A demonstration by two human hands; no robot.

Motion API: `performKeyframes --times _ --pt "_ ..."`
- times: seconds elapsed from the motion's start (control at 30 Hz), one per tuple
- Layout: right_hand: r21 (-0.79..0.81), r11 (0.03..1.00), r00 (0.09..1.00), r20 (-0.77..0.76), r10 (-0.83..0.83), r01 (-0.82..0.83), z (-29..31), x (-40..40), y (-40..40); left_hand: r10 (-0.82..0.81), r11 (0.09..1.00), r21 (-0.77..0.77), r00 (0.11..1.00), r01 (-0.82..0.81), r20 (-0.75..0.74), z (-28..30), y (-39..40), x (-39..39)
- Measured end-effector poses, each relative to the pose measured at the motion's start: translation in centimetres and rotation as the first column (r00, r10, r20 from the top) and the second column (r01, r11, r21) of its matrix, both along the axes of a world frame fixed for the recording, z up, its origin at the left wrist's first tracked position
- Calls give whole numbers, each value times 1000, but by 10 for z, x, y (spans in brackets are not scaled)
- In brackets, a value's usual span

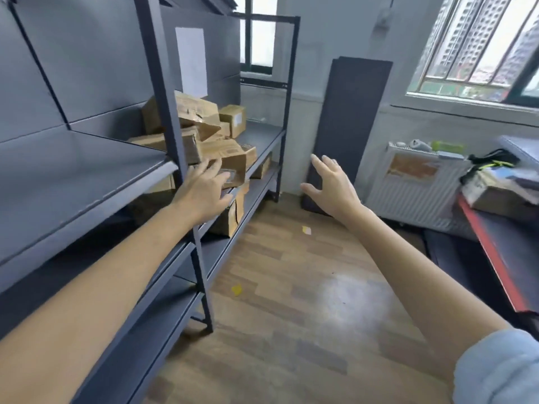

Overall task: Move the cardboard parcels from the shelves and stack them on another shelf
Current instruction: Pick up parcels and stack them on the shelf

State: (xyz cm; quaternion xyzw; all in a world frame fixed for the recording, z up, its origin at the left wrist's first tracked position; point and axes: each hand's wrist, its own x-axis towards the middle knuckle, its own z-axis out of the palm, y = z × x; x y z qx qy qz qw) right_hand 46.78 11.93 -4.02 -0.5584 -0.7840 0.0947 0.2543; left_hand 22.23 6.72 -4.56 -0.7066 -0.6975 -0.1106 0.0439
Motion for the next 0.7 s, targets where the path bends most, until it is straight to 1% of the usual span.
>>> performKeyframes --times 0.17,0.3,0.5,0.7 --pt "-86 995 999 1 -53 53 -33 63 41 3 992 -122 1000 -1 21 -34 49 55" --pt "-144 988 998 -8 -63 62 -51 78 80 -5 984 -180 999 12 37 -54 88 80" --pt "-168 986 1000 -9 -25 23 -62 59 162 39 983 -180 999 -32 32 -64 177 69" --pt "-159 987 999 34 24 -18 -68 10 270 138 980 -159 984 -119 111 -74 283 19"
